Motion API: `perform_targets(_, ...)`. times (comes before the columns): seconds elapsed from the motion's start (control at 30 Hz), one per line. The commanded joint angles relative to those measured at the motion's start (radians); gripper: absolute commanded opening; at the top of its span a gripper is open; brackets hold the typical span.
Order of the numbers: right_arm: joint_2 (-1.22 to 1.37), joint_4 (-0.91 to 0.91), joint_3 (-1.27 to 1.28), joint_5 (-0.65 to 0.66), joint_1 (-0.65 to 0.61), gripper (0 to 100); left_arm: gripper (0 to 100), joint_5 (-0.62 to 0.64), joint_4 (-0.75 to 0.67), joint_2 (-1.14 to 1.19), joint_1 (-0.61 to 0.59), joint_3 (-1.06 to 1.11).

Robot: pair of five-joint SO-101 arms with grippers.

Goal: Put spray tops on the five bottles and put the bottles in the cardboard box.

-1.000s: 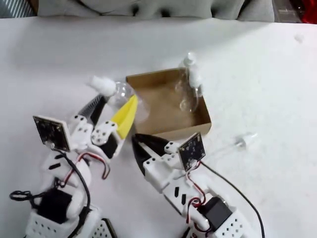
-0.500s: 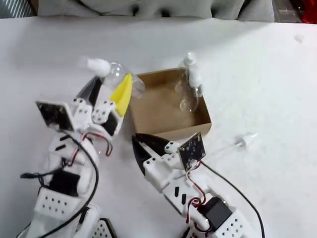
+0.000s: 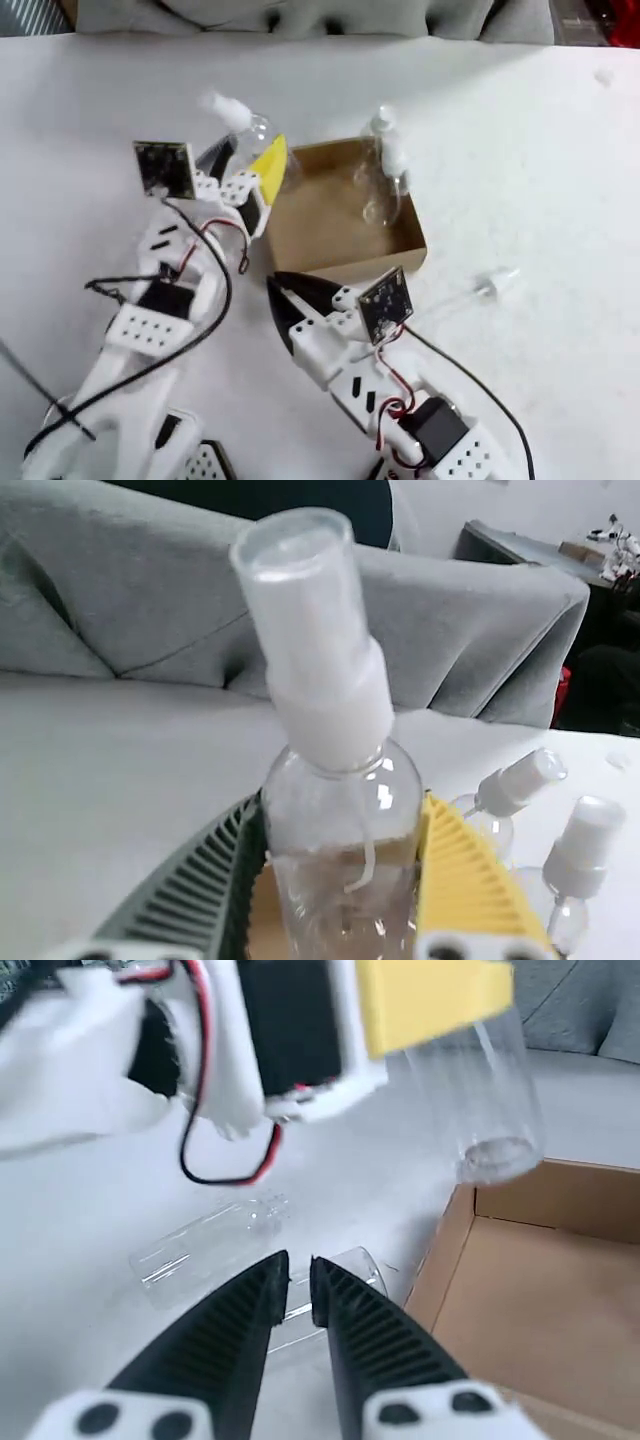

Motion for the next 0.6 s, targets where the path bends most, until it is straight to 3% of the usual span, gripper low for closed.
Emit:
perform_targets(0.0,0.007,0.004,-0.015,0.000,0.010,1.5,5,0.009,-0.081,0.081,-0.010,-0.066)
perform_targets(0.57,0.007,0.004,-0.015,0.000,0.010,1.5,5,-0.072,-0.376,0.438,-0.012,-0.069)
